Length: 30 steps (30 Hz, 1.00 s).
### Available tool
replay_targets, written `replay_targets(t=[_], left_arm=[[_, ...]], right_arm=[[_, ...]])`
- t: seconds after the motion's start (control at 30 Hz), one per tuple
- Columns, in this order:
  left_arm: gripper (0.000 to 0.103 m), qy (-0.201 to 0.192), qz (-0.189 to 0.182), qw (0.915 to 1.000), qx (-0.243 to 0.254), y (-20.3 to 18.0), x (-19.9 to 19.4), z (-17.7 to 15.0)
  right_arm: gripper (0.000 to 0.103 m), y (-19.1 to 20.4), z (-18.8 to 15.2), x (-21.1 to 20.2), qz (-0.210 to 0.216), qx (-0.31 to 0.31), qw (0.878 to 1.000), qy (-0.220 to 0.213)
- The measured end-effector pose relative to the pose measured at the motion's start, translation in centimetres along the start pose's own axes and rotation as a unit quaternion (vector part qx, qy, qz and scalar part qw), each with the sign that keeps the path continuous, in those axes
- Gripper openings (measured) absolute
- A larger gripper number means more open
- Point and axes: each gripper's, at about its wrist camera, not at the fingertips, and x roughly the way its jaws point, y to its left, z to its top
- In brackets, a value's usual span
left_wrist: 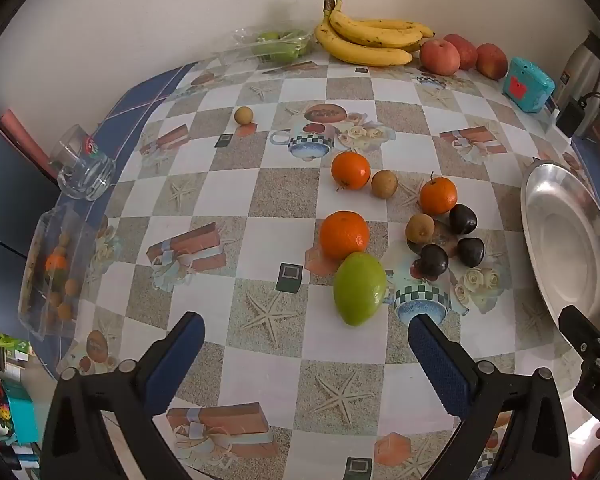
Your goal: Organize fruits
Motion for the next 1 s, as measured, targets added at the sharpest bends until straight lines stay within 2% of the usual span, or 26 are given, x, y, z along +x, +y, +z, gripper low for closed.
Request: replay_targets(t=[1.0], left_arm=[[0.103, 0.002, 0.003, 1.0, 0.001, -0.03, 0.06, -0.14]], right_arm=[[0.103, 0.17, -0.01, -0.14, 0.007, -0.002, 1.0, -0.001]])
